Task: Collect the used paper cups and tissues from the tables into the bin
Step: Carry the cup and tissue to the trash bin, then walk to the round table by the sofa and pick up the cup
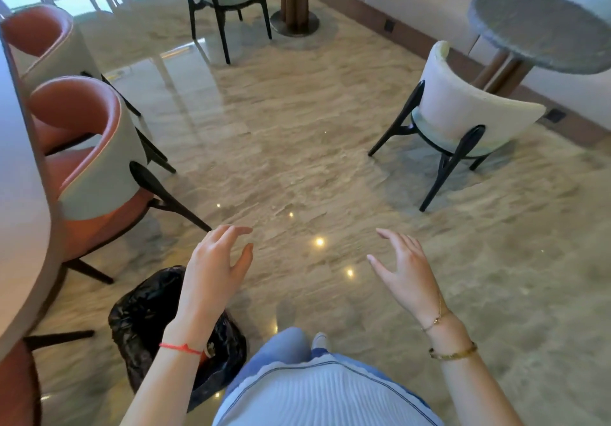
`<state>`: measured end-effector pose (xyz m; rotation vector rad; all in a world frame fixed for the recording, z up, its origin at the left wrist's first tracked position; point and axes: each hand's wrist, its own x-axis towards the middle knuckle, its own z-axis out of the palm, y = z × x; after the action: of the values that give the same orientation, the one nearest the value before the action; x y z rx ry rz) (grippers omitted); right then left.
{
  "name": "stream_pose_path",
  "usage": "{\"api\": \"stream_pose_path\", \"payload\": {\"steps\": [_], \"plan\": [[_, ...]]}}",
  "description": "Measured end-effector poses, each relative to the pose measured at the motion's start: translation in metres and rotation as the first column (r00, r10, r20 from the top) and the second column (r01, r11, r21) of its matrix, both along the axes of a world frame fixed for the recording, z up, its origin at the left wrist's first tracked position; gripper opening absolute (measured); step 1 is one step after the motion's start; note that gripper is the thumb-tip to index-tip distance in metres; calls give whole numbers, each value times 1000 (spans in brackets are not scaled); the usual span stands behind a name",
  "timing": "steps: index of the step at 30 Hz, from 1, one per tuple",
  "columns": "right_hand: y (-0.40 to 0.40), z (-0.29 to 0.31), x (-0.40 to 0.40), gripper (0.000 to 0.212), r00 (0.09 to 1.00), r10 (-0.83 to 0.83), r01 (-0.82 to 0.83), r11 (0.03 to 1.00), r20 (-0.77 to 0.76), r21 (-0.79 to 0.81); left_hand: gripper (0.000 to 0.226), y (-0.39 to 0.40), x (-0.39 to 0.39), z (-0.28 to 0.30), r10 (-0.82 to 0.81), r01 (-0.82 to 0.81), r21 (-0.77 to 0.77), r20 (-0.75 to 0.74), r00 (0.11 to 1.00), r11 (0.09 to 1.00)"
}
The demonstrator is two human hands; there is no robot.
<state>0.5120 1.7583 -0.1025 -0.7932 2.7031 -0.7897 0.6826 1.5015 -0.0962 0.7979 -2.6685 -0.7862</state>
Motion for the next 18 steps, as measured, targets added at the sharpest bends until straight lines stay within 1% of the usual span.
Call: {"api": "stream_pose_path", "payload": {"steps": [5,11,14,18], "plan": [[-6,-4,-62,48,1000,4,-4,1000,10,-27,24,-2,-57,0,-15,15,-5,27,1000,1000],[-38,-20,-144,46,1000,4,-3,999,28,-38,24,-35,-144,-10,-11,11,13,30,999,1000],[-68,-26,-197,47,999,8,-7,999,36,-34,22,-64,-196,-10,-12,11,22,17,1000,1000],[-129,-21,-276,48,998,48,-46,998,51,-44,22,-120,-270,-3,20,-20,1,11,1000,1000]]}}
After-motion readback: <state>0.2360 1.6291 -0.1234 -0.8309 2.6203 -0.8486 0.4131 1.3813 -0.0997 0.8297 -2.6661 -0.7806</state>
